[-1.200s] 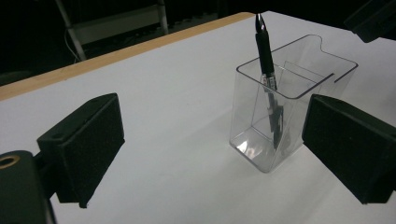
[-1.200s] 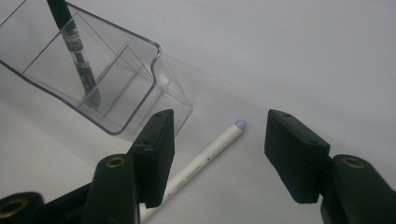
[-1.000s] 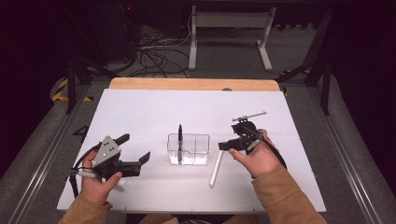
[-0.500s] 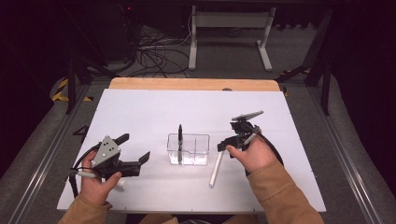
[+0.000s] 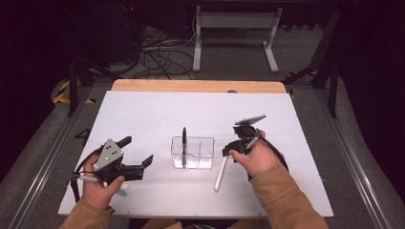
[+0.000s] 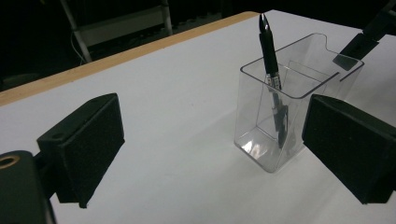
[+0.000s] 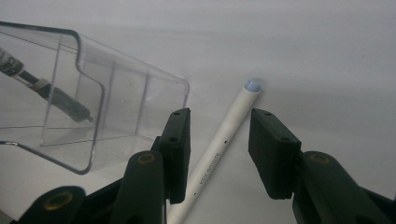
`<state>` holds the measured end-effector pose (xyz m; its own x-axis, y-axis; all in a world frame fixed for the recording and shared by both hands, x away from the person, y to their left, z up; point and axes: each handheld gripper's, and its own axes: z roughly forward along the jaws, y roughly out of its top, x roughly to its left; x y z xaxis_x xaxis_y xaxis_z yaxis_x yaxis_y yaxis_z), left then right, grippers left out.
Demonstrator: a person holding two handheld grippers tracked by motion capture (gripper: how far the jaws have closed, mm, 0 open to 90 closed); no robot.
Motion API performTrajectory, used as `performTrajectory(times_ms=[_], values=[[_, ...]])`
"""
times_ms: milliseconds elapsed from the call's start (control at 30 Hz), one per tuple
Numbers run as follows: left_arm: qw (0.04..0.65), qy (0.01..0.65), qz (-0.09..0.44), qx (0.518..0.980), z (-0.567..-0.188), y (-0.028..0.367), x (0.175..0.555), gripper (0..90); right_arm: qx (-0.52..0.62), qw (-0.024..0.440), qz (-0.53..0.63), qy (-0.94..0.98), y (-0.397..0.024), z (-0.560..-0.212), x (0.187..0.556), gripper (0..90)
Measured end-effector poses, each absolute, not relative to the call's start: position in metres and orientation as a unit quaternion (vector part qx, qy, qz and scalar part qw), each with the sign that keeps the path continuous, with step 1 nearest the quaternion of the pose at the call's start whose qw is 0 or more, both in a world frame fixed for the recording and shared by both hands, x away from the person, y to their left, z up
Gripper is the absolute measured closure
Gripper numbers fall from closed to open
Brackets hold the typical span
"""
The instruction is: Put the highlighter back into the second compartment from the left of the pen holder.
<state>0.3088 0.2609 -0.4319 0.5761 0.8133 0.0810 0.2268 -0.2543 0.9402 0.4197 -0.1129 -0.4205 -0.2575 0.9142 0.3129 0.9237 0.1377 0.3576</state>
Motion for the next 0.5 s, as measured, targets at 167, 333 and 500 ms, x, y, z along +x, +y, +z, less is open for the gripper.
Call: performTrajectory(times_ms=[167,333,500], values=[[0.496,0.354,0.295,0.735,-0.432,0.261,0.309,6.5,-0.623,0.012,-0.229,-0.748,-0.111,-0.424,0.422,61.3],[0.497,0.356,0.295,0.734,-0.432,0.261,0.308,6.5,-0.633,0.016,-0.217,-0.743,-0.108,-0.429,0.426,63.3],[0.498,0.357,0.295,0.733,-0.432,0.262,0.308,6.5,-0.646,0.024,-0.205,-0.735,-0.105,-0.434,0.428,64.0]])
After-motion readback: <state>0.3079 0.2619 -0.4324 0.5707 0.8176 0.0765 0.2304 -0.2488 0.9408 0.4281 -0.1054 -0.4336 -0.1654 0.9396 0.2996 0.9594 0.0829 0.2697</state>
